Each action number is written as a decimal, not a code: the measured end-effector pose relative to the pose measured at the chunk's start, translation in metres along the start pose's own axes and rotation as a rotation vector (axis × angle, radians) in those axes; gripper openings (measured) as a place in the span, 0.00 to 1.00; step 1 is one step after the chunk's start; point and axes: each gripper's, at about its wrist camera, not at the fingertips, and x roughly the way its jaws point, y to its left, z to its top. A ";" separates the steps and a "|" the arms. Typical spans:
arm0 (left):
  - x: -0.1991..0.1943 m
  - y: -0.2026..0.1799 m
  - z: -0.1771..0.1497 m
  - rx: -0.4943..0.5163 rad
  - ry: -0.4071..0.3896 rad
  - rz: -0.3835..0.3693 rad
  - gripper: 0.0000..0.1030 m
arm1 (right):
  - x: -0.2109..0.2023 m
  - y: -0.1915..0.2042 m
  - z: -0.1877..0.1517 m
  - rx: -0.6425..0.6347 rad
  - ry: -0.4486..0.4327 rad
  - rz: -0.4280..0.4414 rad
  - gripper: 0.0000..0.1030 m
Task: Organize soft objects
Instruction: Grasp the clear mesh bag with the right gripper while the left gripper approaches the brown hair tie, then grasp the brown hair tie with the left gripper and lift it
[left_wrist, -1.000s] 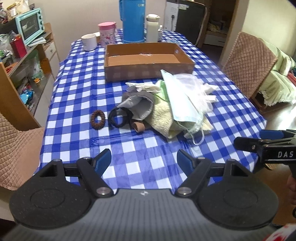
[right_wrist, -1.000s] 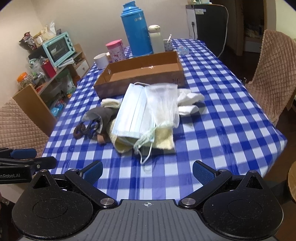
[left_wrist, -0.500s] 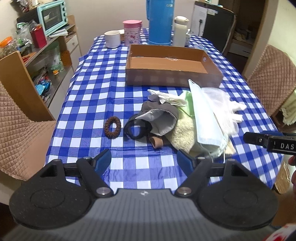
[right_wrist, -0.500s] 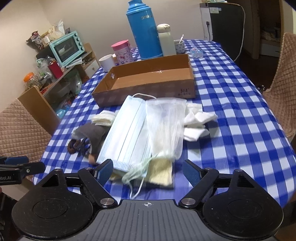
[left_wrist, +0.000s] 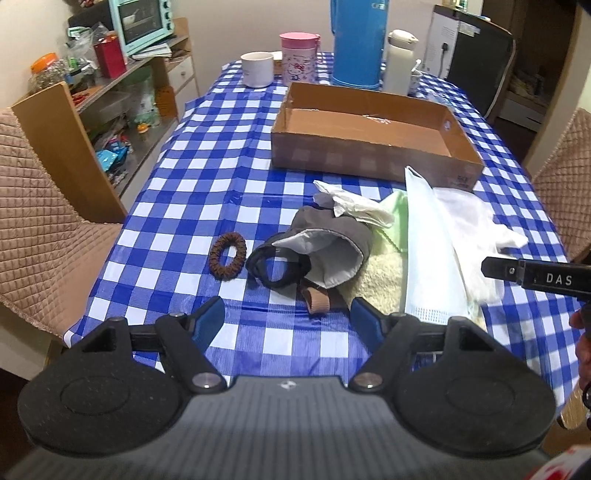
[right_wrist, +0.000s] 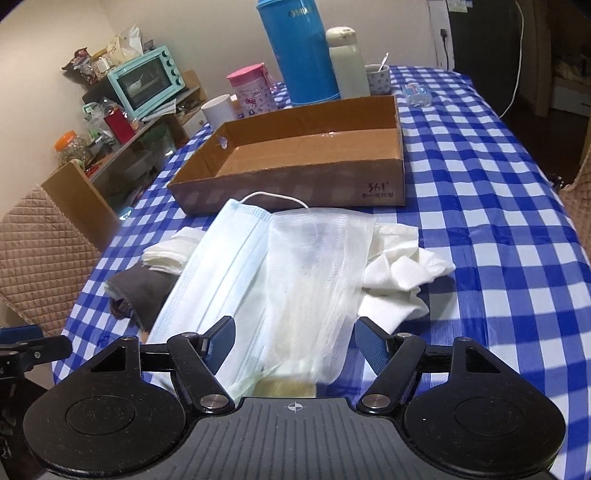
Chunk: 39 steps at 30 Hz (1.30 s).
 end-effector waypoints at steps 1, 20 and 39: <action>0.000 -0.002 0.001 -0.005 -0.002 0.010 0.71 | 0.004 -0.003 0.002 -0.005 0.003 0.005 0.70; 0.010 0.008 0.007 0.022 0.019 0.003 0.67 | 0.025 -0.011 0.010 0.017 0.045 0.070 0.08; 0.054 0.065 0.039 0.152 0.010 -0.129 0.63 | -0.080 0.029 0.040 0.186 -0.231 -0.006 0.05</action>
